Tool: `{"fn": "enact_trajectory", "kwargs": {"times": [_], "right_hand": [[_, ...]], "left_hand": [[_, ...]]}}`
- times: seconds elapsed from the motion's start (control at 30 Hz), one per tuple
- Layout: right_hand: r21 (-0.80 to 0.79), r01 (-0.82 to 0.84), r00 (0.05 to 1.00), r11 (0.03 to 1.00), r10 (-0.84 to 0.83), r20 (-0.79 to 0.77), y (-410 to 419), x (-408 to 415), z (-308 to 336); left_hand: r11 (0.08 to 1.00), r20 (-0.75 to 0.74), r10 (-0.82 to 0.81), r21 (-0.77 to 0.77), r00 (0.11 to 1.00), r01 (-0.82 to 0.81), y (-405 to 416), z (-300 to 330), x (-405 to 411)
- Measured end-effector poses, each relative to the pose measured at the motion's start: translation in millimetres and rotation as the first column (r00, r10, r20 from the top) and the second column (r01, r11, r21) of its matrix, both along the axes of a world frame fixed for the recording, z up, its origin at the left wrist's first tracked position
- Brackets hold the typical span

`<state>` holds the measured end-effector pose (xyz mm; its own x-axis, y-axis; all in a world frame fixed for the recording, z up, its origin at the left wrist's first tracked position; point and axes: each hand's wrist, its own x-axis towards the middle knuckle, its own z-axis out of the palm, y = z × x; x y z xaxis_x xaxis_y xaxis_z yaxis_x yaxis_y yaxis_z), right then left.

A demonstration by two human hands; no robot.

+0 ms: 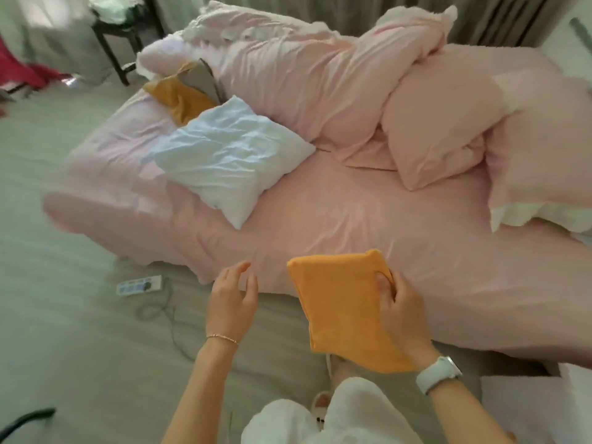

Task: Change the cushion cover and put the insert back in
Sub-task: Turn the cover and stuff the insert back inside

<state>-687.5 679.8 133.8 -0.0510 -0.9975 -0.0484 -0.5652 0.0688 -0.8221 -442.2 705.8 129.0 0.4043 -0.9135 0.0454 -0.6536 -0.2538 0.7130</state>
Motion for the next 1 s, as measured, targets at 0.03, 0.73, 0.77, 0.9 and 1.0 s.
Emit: {"fn": "enact_trajectory", "kwargs": {"times": [0.03, 0.73, 0.77, 0.9, 1.0], "right_hand": [[0.005, -0.043, 0.999, 0.999, 0.044, -0.007, -11, 17, -1], [0.028, -0.508, 0.849, 0.861, 0.496, 0.181, -270, 415, 6], [0.037, -0.498, 0.851, 0.866, 0.48, 0.213, -278, 428, 9], [0.067, -0.421, 0.876, 0.905, 0.386, 0.29, -320, 483, 17], [0.044, -0.328, 0.903, 0.944, 0.299, 0.308, -357, 526, 22]], "left_hand": [[0.999, -0.007, 0.05, 0.0, 0.999, -0.05, 2, -3, 16], [0.909, -0.134, 0.414, 0.01, 0.901, -0.416, -166, -6, 326], [0.892, -0.185, 0.451, 0.055, 0.873, -0.449, -169, -6, 338], [0.871, -0.476, 0.491, 0.284, 0.73, -0.4, -196, -19, 394], [0.904, -0.599, 0.423, 0.331, 0.68, -0.271, -240, -27, 438]]}}
